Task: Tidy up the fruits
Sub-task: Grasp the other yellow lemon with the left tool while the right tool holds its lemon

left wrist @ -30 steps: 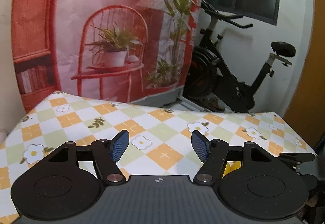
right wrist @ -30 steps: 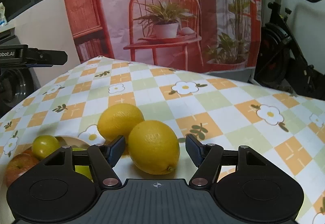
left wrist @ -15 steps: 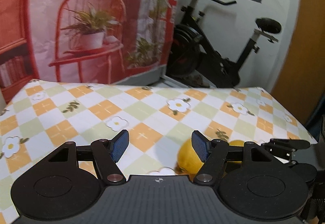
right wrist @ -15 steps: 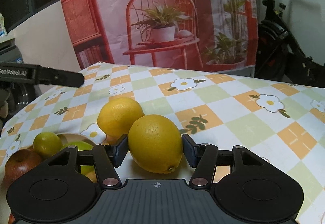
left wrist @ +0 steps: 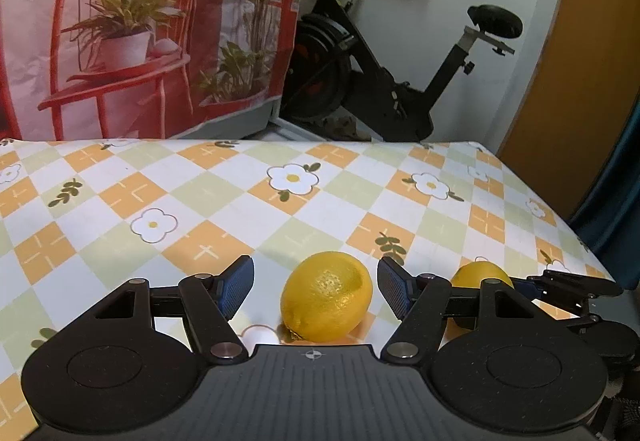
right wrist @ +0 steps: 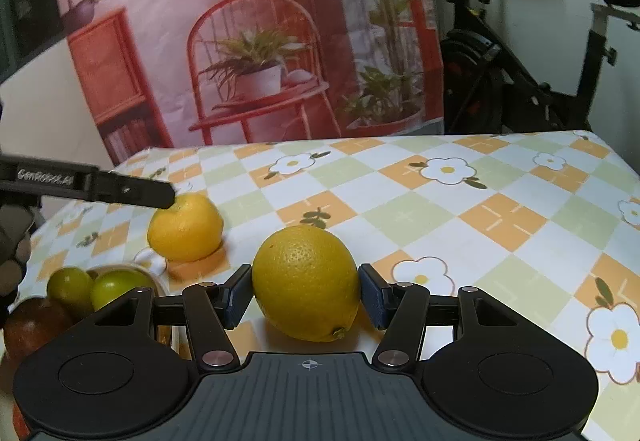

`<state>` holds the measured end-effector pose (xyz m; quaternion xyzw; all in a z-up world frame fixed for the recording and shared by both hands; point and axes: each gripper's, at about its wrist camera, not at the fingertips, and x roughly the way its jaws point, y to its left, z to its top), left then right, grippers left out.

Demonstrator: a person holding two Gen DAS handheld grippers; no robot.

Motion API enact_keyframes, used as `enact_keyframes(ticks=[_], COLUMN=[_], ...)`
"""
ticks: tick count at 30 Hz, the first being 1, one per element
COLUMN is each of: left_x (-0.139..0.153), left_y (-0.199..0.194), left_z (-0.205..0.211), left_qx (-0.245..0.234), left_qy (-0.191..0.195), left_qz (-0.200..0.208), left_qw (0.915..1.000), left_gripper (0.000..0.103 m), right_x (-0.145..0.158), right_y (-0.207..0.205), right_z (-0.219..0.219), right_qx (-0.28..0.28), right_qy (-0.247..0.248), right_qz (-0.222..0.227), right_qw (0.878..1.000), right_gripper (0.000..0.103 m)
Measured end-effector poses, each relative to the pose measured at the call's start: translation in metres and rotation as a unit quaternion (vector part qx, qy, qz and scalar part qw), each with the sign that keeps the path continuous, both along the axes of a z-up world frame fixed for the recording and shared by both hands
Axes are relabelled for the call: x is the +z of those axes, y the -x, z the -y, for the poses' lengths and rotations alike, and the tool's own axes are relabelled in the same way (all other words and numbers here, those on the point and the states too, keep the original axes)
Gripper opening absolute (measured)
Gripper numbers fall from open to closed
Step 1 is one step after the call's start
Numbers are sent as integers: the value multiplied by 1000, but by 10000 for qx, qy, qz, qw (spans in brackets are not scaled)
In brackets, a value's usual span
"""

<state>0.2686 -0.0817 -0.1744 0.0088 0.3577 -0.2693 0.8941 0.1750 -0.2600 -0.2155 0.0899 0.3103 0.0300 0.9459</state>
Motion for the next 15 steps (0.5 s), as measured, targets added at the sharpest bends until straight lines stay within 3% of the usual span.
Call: enact_keyframes(ticks=[8,15], left_x=[-12,-15], left_y=[-17,-21], left_z=[8,11], left_qx=[-227,-259], left_qy=[-163,-280], left_qz=[-572,-661], left_qw=[9980,9971], left_gripper=[71,67], right_x=[0,0], right_y=[0,-1], right_z=[-1,0], right_qx=[22,19], right_qy=[-26,-80], right_qz=[0,4], right_qw=[10000,10000], right_gripper=[53,53])
